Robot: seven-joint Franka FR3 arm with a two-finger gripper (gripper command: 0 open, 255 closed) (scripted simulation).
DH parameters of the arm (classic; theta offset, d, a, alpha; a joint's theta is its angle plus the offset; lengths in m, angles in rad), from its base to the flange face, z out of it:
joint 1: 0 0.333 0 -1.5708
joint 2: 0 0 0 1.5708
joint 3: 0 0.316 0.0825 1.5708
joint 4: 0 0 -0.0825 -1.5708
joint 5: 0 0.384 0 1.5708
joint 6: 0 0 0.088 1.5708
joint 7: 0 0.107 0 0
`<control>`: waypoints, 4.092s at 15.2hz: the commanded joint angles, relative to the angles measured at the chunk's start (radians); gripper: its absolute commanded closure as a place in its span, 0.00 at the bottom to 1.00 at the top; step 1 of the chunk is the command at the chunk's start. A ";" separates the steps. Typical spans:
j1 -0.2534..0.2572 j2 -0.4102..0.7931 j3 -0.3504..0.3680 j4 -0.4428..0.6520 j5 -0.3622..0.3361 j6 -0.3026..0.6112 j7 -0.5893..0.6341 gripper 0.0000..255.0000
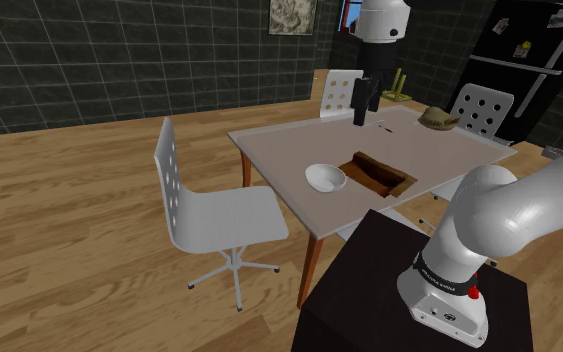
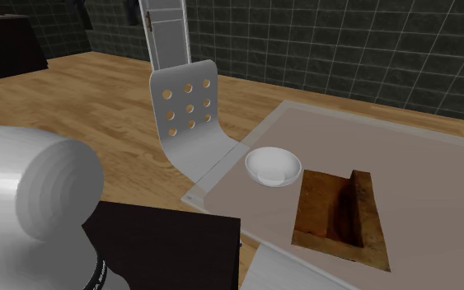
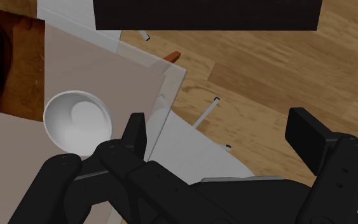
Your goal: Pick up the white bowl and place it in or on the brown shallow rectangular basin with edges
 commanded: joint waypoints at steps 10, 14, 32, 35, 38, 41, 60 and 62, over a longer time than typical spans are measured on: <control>-0.044 0.147 -0.098 -0.135 -0.068 0.283 -0.083 0.00; -0.064 0.249 -0.141 -0.160 -0.092 0.412 -0.118 0.00; -0.143 0.890 -0.283 0.003 -0.052 0.893 -0.313 0.00; -0.166 1.008 -0.284 0.072 -0.018 0.941 -0.355 0.00; -0.195 1.126 -0.277 0.152 0.015 0.976 -0.393 0.00; -0.209 1.176 -0.271 0.181 0.026 0.997 -0.406 0.00; -0.223 1.247 -0.261 0.181 0.040 1.068 -0.415 1.00; -0.223 1.248 -0.261 0.181 0.040 1.068 -0.415 1.00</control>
